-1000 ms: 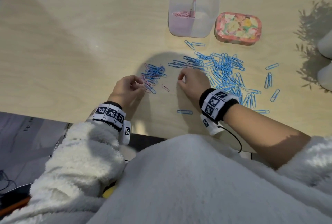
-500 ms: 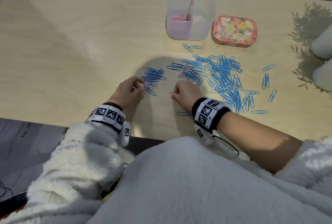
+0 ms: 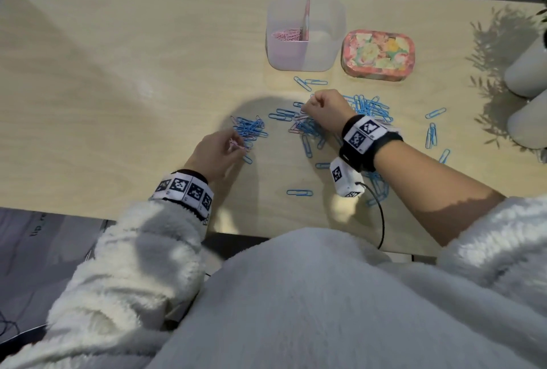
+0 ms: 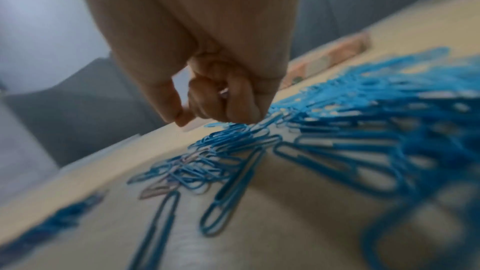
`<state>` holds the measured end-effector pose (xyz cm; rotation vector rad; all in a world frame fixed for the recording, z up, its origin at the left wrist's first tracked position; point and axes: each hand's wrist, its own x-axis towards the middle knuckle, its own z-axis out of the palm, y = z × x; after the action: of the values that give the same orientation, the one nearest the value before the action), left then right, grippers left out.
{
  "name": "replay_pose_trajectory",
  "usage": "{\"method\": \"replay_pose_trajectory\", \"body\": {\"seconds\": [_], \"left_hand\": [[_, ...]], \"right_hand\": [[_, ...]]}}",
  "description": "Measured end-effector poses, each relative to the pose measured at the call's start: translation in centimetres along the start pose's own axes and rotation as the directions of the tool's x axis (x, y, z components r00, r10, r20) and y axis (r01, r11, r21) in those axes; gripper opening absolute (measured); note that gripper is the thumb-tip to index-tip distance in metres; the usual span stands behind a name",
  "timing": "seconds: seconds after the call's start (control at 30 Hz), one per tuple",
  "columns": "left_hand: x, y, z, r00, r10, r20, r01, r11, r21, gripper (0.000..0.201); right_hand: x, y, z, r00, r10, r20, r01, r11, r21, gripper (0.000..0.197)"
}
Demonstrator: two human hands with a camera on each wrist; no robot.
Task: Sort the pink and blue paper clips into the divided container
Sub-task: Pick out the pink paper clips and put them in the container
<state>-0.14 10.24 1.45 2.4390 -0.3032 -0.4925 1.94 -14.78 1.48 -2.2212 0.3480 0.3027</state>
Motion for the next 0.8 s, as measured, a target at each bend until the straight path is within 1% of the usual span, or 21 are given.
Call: {"method": "replay_pose_trajectory", "body": {"seconds": [0.07, 0.13, 0.2, 0.27, 0.3, 0.37, 0.4, 0.43, 0.47, 0.5, 0.57, 0.63, 0.67, 0.7, 0.73, 0.77, 0.8], "left_hand": [[0.2, 0.1, 0.0, 0.999, 0.033, 0.024, -0.036, 0.989, 0.144, 0.012], [0.5, 0.2, 0.0, 0.999, 0.018, 0.04, -0.026, 0.981, 0.195, 0.013], [0.8, 0.2, 0.0, 0.998, 0.011, 0.065, -0.025, 0.978, 0.208, 0.013], [0.9, 0.4, 0.2, 0.997, 0.026, 0.073, -0.039, 0.984, 0.176, 0.013], [1.0, 0.6, 0.3, 0.998, 0.029, 0.061, -0.037, 0.991, 0.132, 0.012], [1.4, 1.0, 0.5, 0.999, 0.031, 0.023, -0.03, 0.999, -0.019, 0.014], [1.7, 1.3, 0.5, 1.0, 0.023, 0.012, -0.022, 0.994, -0.111, 0.016], [2.1, 1.7, 0.5, 1.0, 0.013, 0.008, -0.012, 0.979, -0.204, 0.017], [2.5, 2.1, 0.4, 1.0, 0.002, 0.008, 0.0, 0.958, -0.288, 0.017], [2.8, 2.6, 0.4, 1.0, -0.008, 0.015, 0.013, 0.933, -0.36, 0.015], [3.6, 3.7, 0.7, 0.999, -0.023, 0.049, 0.044, 0.881, -0.472, 0.014], [4.6, 4.7, 1.3, 0.991, -0.056, 0.121, 0.116, 0.811, -0.573, 0.018], [5.2, 5.0, 1.7, 0.981, -0.09, 0.17, 0.177, 0.772, -0.611, 0.02], [5.7, 5.5, 2.1, 0.967, -0.126, 0.223, 0.242, 0.735, -0.633, 0.021], [6.1, 5.9, 2.4, 0.95, -0.157, 0.27, 0.298, 0.717, -0.63, 0.019], [6.4, 6.4, 2.8, 0.939, -0.17, 0.3, 0.326, 0.724, -0.608, 0.018], [6.7, 6.7, 3.1, 0.938, -0.166, 0.303, 0.316, 0.765, -0.561, 0.02]], "right_hand": [[0.4, -0.2, 0.5, 0.996, -0.079, 0.041, 0.087, 0.968, -0.237, 0.01], [0.7, 0.0, 0.9, 0.993, -0.102, 0.059, 0.117, 0.916, -0.383, 0.01], [0.8, 0.1, 1.1, 0.995, -0.082, 0.062, 0.101, 0.895, -0.434, 0.01], [0.9, 0.4, 0.9, 0.992, -0.049, 0.117, 0.096, 0.893, -0.44, 0.014], [0.9, 0.6, 0.7, 0.987, -0.029, 0.156, 0.095, 0.895, -0.435, 0.018], [0.5, 0.9, 0.1, 0.981, -0.024, 0.193, 0.101, 0.912, -0.398, 0.022], [0.2, 1.0, -0.2, 0.983, -0.027, 0.184, 0.089, 0.937, -0.337, 0.024], [-0.1, 1.1, -0.6, 0.987, -0.02, 0.16, 0.057, 0.971, -0.233, 0.028], [-0.4, 1.2, -1.1, 0.991, 0.015, 0.13, -0.004, 0.996, -0.089, 0.033], [-0.7, 1.3, -1.5, 0.992, 0.072, 0.106, -0.081, 0.994, 0.079, 0.035], [-1.4, 1.4, -2.0, 0.978, 0.183, 0.102, -0.208, 0.909, 0.36, 0.032], [-1.7, 1.6, -2.0, 0.962, 0.247, 0.118, -0.272, 0.816, 0.51, 0.026], [-1.7, 1.6, -1.7, 0.952, 0.277, 0.131, -0.303, 0.793, 0.529, 0.022], [-1.8, 1.5, -1.4, 0.945, 0.295, 0.141, -0.325, 0.795, 0.512, 0.019], [-1.8, 1.5, -0.9, 0.95, 0.281, 0.132, -0.311, 0.842, 0.441, 0.018], [-1.8, 1.7, -0.3, 0.966, 0.236, 0.104, -0.258, 0.911, 0.321, 0.022], [-1.8, 1.8, 0.3, 0.983, 0.169, 0.069, -0.179, 0.969, 0.169, 0.025]]}}
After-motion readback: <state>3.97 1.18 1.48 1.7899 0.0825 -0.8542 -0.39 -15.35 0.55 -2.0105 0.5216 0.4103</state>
